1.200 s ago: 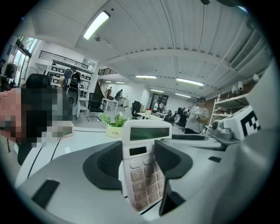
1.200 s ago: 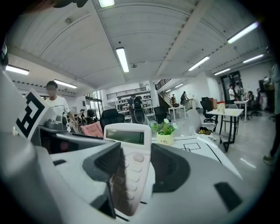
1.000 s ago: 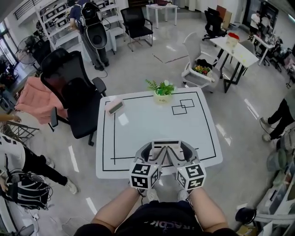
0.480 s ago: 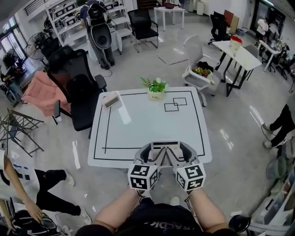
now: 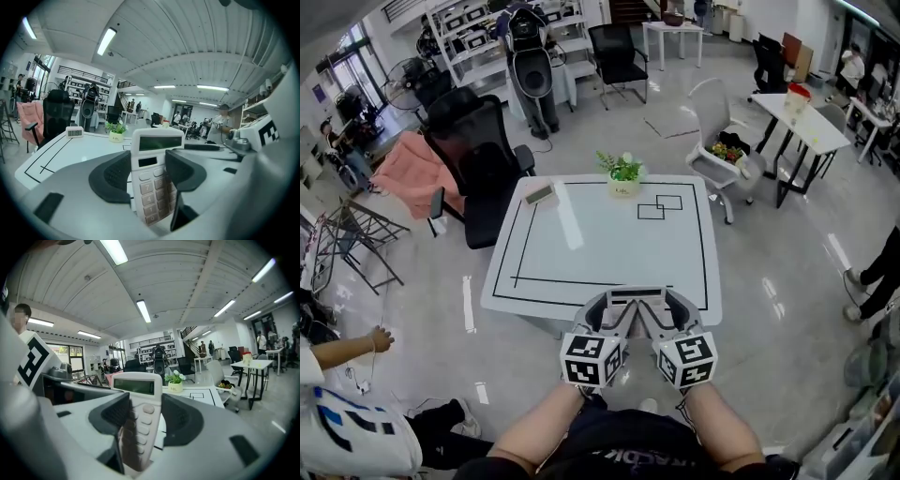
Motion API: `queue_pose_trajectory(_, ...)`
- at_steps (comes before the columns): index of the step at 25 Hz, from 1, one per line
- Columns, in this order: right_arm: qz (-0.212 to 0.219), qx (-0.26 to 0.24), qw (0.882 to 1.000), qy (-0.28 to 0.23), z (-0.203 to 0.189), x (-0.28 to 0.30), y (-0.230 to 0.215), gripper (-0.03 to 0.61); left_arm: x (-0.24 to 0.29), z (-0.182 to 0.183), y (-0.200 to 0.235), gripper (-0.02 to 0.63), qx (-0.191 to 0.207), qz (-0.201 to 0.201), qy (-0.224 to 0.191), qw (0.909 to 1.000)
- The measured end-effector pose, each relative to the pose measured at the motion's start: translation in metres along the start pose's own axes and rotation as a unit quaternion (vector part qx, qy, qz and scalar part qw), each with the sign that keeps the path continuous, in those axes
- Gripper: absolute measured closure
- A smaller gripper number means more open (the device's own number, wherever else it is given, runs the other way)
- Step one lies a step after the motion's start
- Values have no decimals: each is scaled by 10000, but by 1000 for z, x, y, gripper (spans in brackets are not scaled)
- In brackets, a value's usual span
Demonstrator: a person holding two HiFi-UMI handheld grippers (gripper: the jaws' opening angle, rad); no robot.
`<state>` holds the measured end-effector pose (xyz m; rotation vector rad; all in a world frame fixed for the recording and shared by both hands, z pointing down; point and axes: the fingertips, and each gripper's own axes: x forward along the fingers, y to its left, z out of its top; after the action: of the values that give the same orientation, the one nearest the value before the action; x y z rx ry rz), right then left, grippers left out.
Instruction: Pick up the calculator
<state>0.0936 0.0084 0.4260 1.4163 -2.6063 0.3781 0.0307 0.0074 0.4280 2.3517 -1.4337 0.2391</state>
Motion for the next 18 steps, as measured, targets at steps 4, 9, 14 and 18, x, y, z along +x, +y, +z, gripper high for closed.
queue_pose_trajectory(4, 78, -35, 9999, -63, 2, -8, 0, 365, -5, 1, -7, 390, 35, 81, -77, 9999)
queue_pose_trajectory(9, 121, -43, 9999, -104, 6, -17, 4, 365, -14, 4, -13, 390, 68, 135, -118, 9998)
queue_pose_trajectory(14, 153, -34, 9998, -114, 2, -16, 4, 367, -13, 1, -13, 390, 77, 163, -131, 9998)
queue_pose_trajectory(18, 150, -18, 9998, -106, 0, -17, 5, 367, -14, -2, -13, 390, 78, 162, -113, 9998)
